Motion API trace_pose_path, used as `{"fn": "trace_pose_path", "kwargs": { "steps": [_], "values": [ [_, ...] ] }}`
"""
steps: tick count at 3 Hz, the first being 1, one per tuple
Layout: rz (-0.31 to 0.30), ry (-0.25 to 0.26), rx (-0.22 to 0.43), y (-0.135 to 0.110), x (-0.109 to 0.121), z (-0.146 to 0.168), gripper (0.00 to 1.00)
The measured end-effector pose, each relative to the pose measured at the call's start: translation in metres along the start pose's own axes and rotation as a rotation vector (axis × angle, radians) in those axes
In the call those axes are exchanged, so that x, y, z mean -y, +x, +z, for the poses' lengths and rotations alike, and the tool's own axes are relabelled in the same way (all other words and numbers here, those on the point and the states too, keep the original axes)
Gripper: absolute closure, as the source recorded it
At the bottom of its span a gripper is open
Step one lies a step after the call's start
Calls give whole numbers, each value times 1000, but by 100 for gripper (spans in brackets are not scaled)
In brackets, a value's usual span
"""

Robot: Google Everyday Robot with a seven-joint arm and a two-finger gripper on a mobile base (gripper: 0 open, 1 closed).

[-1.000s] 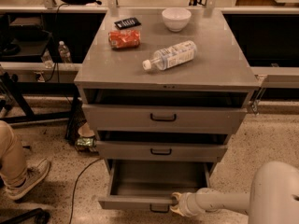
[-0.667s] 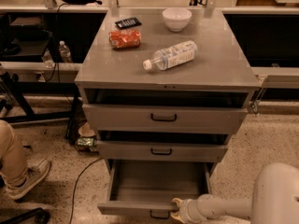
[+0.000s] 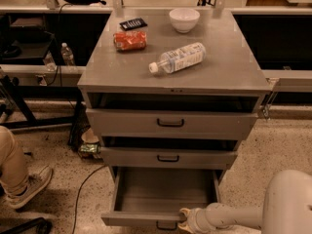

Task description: Open bottom drawer

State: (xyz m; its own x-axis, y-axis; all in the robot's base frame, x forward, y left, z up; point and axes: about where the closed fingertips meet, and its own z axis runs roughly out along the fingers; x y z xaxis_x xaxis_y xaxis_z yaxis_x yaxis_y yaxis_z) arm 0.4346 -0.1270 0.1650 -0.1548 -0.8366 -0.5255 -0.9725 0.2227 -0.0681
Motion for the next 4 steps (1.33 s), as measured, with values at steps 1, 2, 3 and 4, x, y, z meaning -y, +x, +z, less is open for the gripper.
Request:
{"fn": "trace_pose_path", "kwargs": {
  "steps": [1, 2, 3, 4],
  "values": [
    [8, -19, 3, 7, -32, -4, 100],
    [8, -19, 3, 6, -30, -5, 83],
    [9, -19, 3, 6, -32, -6, 52],
    [18, -23, 4, 10, -53, -13, 27]
  ]
}}
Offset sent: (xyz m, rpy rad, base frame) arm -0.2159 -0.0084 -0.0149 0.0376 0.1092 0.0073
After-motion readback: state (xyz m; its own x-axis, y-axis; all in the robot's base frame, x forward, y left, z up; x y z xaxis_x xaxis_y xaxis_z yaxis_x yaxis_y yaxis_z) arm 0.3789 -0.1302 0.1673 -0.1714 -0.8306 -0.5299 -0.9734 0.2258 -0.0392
